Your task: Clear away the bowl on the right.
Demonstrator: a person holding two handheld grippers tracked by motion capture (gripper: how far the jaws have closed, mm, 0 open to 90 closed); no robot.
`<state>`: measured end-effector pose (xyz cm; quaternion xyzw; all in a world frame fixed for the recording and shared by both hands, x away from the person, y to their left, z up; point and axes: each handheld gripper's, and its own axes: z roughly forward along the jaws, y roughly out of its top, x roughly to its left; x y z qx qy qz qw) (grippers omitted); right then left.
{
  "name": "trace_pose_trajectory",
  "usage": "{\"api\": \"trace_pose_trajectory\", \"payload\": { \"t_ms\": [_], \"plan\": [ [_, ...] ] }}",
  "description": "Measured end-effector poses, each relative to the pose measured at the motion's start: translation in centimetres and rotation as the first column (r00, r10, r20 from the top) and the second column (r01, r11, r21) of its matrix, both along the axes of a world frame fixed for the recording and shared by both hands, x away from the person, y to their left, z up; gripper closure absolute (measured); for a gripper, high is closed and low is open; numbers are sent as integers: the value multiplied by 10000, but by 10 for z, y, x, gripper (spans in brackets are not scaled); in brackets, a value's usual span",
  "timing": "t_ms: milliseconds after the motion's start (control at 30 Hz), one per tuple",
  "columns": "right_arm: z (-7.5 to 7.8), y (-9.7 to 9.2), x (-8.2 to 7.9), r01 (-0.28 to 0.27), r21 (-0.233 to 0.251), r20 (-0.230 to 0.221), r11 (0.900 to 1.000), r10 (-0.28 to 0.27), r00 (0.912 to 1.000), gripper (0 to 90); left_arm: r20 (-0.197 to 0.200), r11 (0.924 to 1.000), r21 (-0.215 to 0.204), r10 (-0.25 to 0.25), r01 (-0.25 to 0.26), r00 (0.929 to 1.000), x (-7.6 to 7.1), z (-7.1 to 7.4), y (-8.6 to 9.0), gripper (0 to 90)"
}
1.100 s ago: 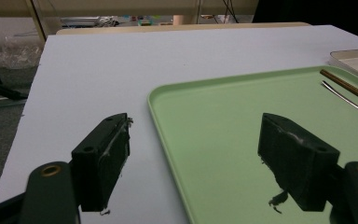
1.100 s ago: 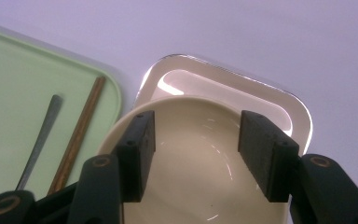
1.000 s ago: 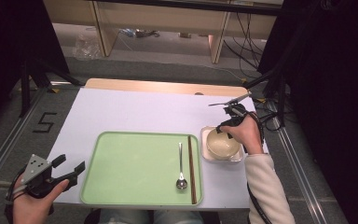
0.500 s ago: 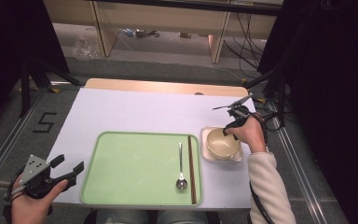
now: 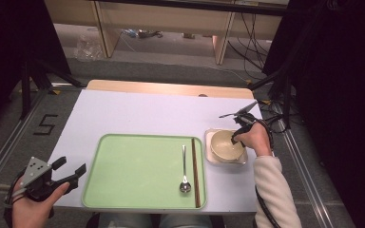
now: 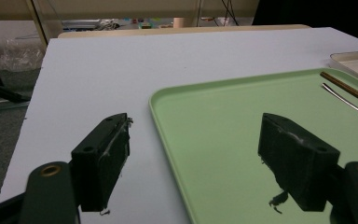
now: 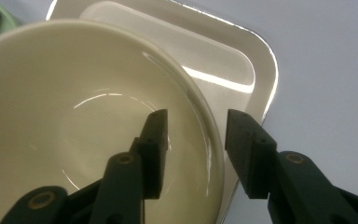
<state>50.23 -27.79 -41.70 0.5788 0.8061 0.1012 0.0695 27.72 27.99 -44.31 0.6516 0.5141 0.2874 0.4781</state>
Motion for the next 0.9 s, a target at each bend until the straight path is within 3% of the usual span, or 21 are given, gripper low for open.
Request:
{"api": "trace_pose_trajectory", "payload": {
  "t_ms": [33,100,167,233,333,367,400,433,533,600,667,700,767,800,900],
  "plan": [
    [-1,-1,1,-205,-105,-186,9997,203,9996,632,-7,10000,0,2,-2,10000,0,0,0,245],
    [-3,-3,2,-488,372,-330,9981,501,9982,656,-11,10000,4,9,-9,10000,0,0,0,245],
    [-4,-3,2,-636,164,-580,9978,645,9962,680,-10,10000,-4,11,-11,10000,0,0,0,245],
    [-7,0,2,-552,-46,-398,9985,549,9977,702,-31,10000,8,-19,19,10000,0,0,0,244],
    [-9,1,2,-481,-17,-486,9988,480,9977,740,-80,10000,-67,-34,34,10000,0,-1,0,244],
    [-11,-1,3,-561,254,-613,9981,576,9965,751,-83,10000,-62,-34,33,10000,0,-1,0,244],
    [-12,0,3,-472,-101,-519,9988,466,9976,754,-65,10000,10,-37,37,10000,0,0,0,244],
    [-13,-2,4,-799,-164,-376,9967,792,9961,755,-72,10000,2,-30,30,10000,0,-1,0,244],
    [-13,-2,3,-839,-183,-476,9963,830,9954,761,-77,10000,25,-60,60,10000,0,-1,0,244],
    [-13,0,1,-541,-125,-355,9985,536,9979,769,-82,10000,37,-60,60,9999,0,-1,-1,244],
    [-10,-1,1,-880,-275,-377,9957,869,9955,786,-77,10000,52,-60,60,10000,0,-1,-1,244],
    [-8,1,0,-750,-218,-464,9969,739,9962,797,-77,10000,42,-51,52,10000,0,-1,-1,244],
    [-3,3,-2,-840,-220,-199,9962,836,9963,823,-73,10000,51,-50,50,10000,0,-1,-1,244],
    [-1,2,-1,-1483,-361,-26,9883,1483,9889,833,-78,10000,57,-56,56,10000,0,-1,-1,244],
    [6,11,-5,-1263,-596,16,9902,1266,9919,847,-80,9999,71,-74,74,9999,-1,-1,0,244]
  ]
}}
